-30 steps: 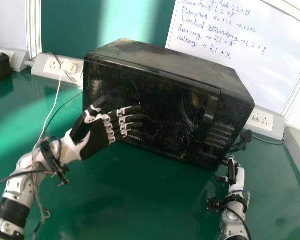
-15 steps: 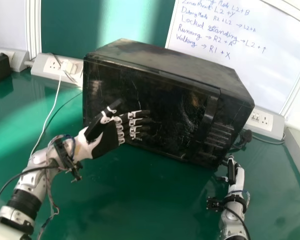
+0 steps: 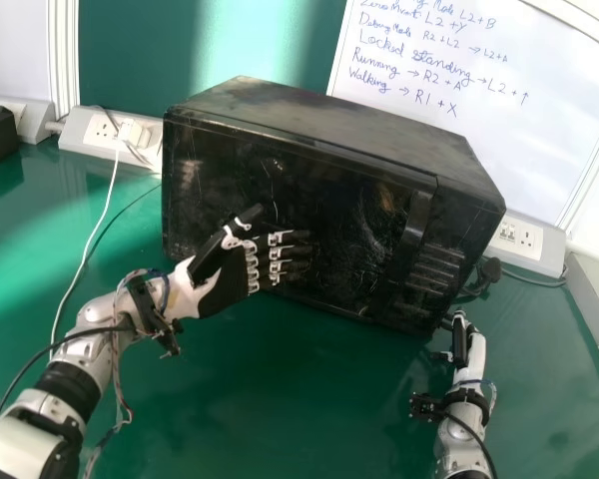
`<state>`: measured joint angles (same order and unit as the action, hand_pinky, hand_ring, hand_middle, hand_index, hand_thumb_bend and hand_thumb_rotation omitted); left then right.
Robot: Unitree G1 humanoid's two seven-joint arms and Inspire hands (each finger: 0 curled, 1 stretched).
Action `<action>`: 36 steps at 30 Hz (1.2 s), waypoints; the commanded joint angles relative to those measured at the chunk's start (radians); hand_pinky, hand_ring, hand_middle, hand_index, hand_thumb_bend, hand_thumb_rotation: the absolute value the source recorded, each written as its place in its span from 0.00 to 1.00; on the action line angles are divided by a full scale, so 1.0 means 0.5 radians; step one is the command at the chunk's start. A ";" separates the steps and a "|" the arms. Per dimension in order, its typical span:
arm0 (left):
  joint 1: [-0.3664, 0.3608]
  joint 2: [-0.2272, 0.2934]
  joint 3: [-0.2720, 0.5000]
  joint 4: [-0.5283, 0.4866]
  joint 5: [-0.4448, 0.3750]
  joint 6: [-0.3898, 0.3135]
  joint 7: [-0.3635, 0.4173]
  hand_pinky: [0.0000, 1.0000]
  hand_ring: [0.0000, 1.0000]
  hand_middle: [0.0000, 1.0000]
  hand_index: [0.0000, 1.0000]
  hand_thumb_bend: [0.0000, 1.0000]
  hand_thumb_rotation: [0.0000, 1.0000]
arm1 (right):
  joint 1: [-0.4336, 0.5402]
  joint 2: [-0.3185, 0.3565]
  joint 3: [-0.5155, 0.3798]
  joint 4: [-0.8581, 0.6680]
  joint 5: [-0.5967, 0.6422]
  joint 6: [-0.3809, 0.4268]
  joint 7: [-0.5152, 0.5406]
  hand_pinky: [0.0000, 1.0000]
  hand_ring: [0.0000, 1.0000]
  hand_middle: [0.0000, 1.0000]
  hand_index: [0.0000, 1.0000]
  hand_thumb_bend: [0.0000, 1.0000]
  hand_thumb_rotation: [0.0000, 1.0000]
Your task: Open the door of oven
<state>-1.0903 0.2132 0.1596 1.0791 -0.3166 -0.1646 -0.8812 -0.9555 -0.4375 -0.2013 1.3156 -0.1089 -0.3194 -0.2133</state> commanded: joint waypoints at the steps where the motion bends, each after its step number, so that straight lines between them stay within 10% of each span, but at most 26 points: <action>1: -0.058 -0.011 0.021 0.081 0.027 -0.022 -0.003 0.81 1.00 1.00 1.00 1.00 0.89 | 0.084 0.048 0.012 0.045 -0.006 0.056 0.013 0.36 0.46 0.68 0.68 0.56 0.99; 36: -0.387 -0.236 0.027 0.382 0.282 0.016 0.283 0.85 1.00 1.00 1.00 1.00 0.88 | 0.067 0.041 0.012 0.046 0.004 0.063 0.011 0.34 0.44 0.67 0.68 0.65 1.00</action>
<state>-1.2645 0.1065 0.1807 1.2599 -0.1927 -0.1609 -0.7461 -0.9567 -0.4334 -0.1956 1.3137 -0.1088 -0.3182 -0.2226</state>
